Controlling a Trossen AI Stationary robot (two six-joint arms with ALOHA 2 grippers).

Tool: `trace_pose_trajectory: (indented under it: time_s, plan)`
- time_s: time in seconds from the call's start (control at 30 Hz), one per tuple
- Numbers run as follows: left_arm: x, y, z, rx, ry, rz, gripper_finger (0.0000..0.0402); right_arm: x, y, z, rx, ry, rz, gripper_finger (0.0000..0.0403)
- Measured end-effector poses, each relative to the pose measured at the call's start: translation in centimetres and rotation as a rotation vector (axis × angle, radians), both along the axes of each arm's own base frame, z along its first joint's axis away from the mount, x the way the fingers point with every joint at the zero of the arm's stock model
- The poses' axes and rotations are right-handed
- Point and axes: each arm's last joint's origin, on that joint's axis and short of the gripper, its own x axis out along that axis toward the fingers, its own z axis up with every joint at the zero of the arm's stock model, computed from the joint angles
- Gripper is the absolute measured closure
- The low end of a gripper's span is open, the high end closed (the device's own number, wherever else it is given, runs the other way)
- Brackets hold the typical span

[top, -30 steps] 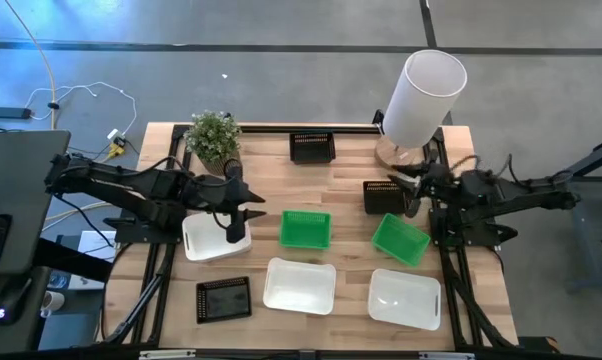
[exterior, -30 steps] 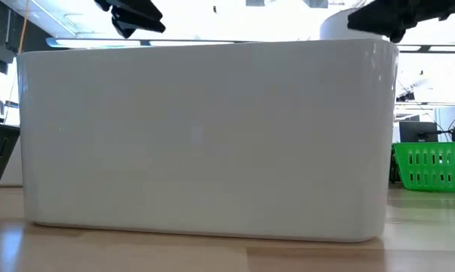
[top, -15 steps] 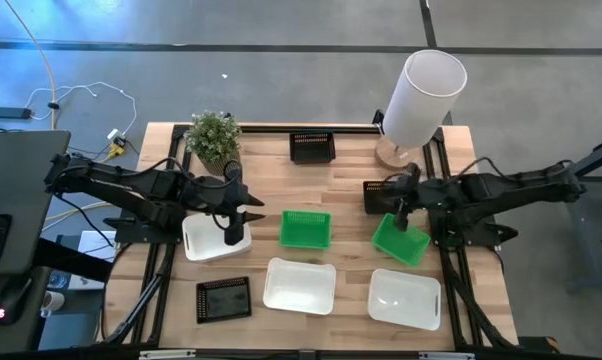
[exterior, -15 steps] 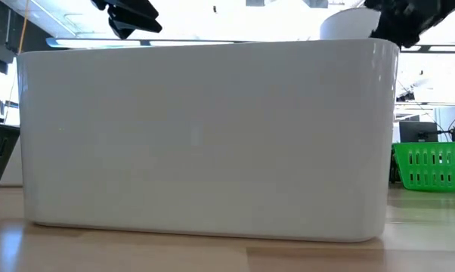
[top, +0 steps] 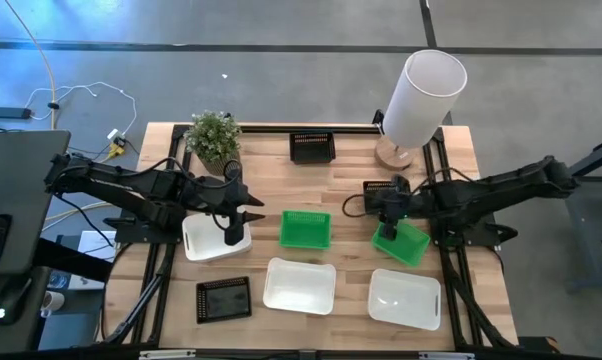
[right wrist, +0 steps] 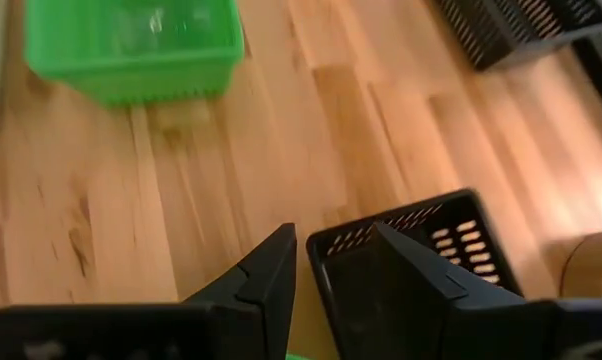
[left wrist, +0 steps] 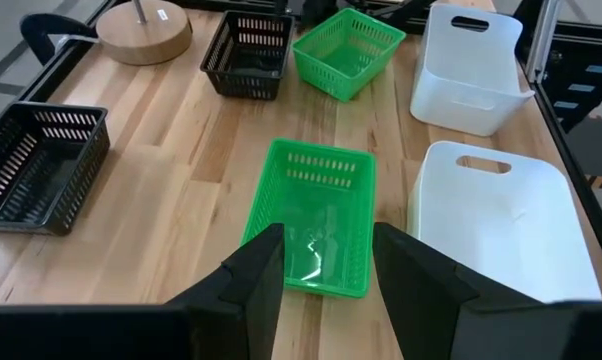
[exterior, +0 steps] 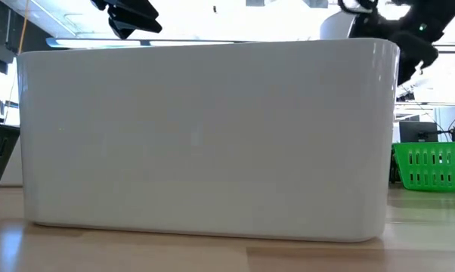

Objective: Stack baskets by color
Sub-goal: Stack the middle black bin on the top black bin

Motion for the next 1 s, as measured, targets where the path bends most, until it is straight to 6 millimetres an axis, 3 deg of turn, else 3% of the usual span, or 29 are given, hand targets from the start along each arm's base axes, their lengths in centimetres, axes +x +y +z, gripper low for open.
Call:
trace_pose_trajectory:
  time_s: [1.0]
  plan:
    - [0.0, 0.0, 0.0, 0.001, 0.000, 0.001, 0.0261, 3.1, -0.1, -7.1, -0.030, 0.375, -0.077, 0.0284]
